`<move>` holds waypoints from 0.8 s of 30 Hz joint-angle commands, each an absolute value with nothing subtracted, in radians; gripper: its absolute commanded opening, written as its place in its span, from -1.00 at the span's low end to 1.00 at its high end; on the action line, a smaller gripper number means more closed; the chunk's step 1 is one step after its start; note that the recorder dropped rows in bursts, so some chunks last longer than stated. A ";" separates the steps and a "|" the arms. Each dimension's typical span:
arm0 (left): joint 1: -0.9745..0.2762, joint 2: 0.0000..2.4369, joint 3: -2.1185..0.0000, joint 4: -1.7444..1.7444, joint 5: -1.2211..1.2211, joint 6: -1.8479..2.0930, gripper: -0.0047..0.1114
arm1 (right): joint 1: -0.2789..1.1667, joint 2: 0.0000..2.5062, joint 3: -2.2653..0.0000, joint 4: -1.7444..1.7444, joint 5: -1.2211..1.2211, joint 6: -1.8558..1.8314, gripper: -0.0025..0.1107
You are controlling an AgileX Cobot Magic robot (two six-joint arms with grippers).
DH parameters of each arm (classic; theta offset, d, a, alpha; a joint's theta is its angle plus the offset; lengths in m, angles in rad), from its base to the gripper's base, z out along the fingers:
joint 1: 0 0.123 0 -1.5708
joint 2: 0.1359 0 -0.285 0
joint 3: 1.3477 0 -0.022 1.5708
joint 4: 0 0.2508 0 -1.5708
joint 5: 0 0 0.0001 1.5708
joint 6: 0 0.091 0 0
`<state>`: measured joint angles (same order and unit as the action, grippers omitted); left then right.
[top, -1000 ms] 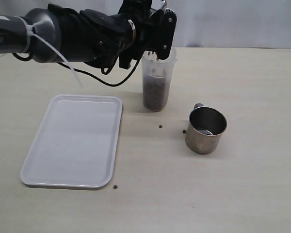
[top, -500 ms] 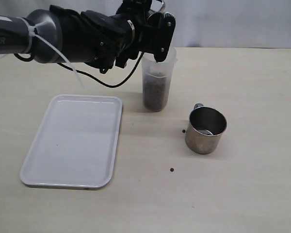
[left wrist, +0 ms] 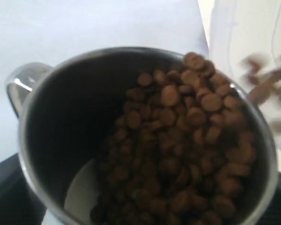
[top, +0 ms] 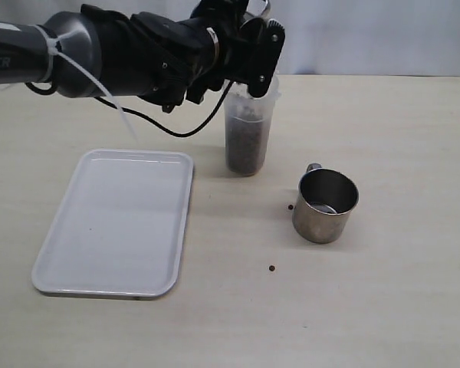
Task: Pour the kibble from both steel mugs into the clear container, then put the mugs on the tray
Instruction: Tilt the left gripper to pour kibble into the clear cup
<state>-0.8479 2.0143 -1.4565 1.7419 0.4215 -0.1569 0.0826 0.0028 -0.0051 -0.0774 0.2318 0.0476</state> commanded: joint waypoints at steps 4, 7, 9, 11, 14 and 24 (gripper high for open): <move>-0.861 2.007 -1.468 1.744 0.444 -0.073 -0.92 | 0.085 0.000 0.000 -0.090 0.237 0.046 -0.88; -0.861 2.007 -1.468 1.744 0.454 -0.053 -0.92 | 0.085 0.000 0.000 -0.090 0.237 0.046 -0.88; -0.861 2.007 -1.468 1.744 0.454 -0.050 -0.92 | 0.085 0.000 0.000 -0.090 0.237 0.046 -0.88; -0.861 2.007 -1.468 1.744 0.454 -0.035 -0.92 | 0.085 0.000 0.000 -0.090 0.237 0.046 -0.88; -0.865 2.007 -1.468 1.744 0.455 -0.013 -0.92 | 0.085 0.000 0.000 -0.090 0.237 0.046 -0.88; -0.873 2.007 -1.468 1.744 0.461 0.044 -0.92 | 0.085 0.000 0.000 -0.090 0.237 0.046 -0.88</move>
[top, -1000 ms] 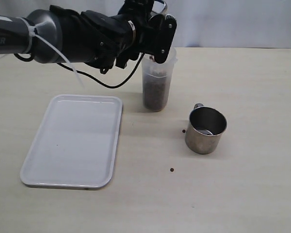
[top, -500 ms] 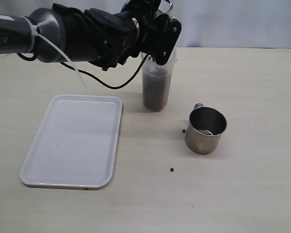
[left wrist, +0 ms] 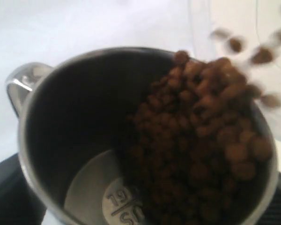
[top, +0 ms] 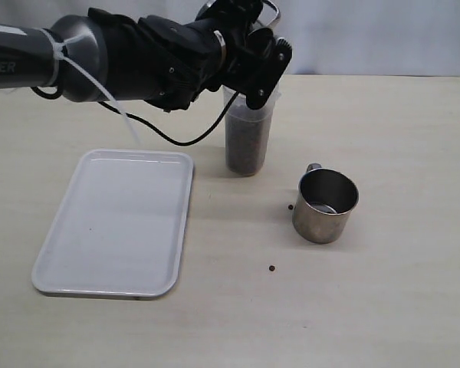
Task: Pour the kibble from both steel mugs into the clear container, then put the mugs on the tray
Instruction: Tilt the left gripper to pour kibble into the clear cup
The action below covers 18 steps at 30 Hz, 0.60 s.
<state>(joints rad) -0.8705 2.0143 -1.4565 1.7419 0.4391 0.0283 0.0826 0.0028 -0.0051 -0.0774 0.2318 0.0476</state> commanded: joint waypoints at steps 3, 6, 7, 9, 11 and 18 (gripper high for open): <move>-0.873 2.007 -1.468 1.744 0.461 0.060 -0.92 | 0.085 0.000 0.000 -0.090 0.237 0.046 -0.88; -0.873 2.007 -1.468 1.744 0.461 0.067 -0.92 | 0.085 0.000 0.000 -0.090 0.237 0.046 -0.88; -0.873 2.007 -1.468 1.744 0.461 0.077 -0.92 | 0.085 0.000 0.000 -0.090 0.237 0.046 -0.88; -0.873 2.007 -1.468 1.744 0.461 0.083 -0.92 | 0.085 0.000 0.000 -0.090 0.237 0.046 -0.88; -0.873 2.007 -1.469 1.744 0.461 0.088 -0.92 | 0.085 0.000 0.000 -0.090 0.237 0.046 -0.88; -0.873 2.007 -1.469 1.744 0.457 0.137 -0.92 | 0.085 0.000 0.000 -0.090 0.237 0.046 -0.88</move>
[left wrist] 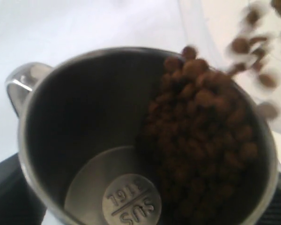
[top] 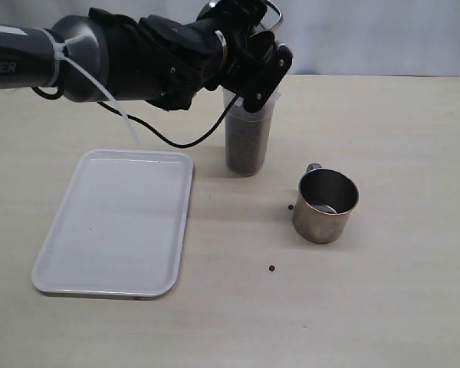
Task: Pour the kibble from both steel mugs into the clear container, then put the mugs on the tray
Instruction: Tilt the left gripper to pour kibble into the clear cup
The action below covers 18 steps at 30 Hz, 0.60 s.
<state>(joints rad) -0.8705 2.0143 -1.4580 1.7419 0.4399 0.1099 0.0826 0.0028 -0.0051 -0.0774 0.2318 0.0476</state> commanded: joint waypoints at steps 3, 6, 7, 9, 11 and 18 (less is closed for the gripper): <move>-0.873 2.007 -1.470 1.744 0.445 0.154 -0.92 | 0.085 0.000 0.000 -0.090 0.237 0.046 -0.88; -0.873 2.007 -1.470 1.744 0.440 0.181 -0.92 | 0.085 0.000 0.000 -0.090 0.237 0.046 -0.88; -0.873 2.007 -1.470 1.744 0.440 0.188 -0.92 | 0.085 0.000 0.000 -0.090 0.237 0.046 -0.88; -0.873 2.007 -1.472 1.744 0.440 0.187 -0.92 | 0.085 0.000 0.000 -0.090 0.237 0.046 -0.88; -0.873 2.007 -1.480 1.744 0.439 0.187 -0.92 | 0.085 0.000 0.000 -0.090 0.237 0.046 -0.88; -0.873 2.007 -1.490 1.744 0.433 0.217 -0.92 | 0.085 0.000 0.000 -0.090 0.237 0.046 -0.88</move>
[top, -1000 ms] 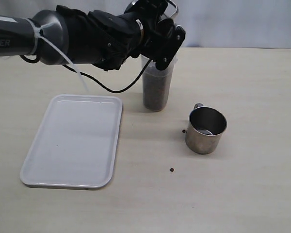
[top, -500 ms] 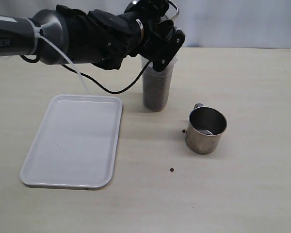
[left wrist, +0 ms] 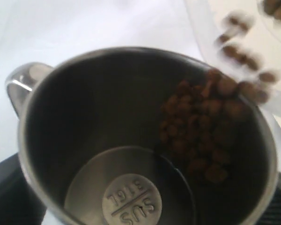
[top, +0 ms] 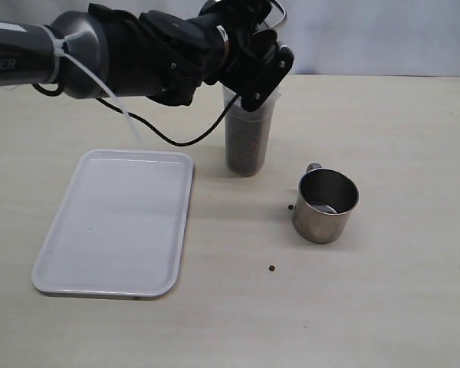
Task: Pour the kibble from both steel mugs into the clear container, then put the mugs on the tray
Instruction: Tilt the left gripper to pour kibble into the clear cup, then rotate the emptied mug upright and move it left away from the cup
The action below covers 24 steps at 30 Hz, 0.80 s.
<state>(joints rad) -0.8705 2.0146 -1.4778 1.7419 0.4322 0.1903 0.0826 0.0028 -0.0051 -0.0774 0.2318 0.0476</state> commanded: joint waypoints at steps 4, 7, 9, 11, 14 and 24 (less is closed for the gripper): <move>-0.873 2.007 -1.490 1.744 0.410 0.244 -0.92 | 0.085 0.000 0.000 -0.090 0.237 0.046 -0.88; -0.873 2.007 -1.490 1.744 0.412 0.279 -0.92 | 0.085 0.000 0.000 -0.090 0.237 0.046 -0.88; -0.873 2.007 -1.490 1.744 0.412 0.294 -0.92 | 0.085 0.000 0.000 -0.090 0.237 0.046 -0.88; -0.873 2.007 -1.490 1.744 0.416 0.319 -0.92 | 0.085 0.000 0.000 -0.090 0.237 0.046 -0.88; -0.876 2.007 -1.490 1.744 0.420 0.340 -0.92 | 0.085 0.000 0.000 -0.090 0.237 0.046 -0.88; -0.904 2.007 -1.503 1.744 0.454 0.377 -0.92 | 0.085 0.000 0.000 -0.090 0.237 0.046 -0.88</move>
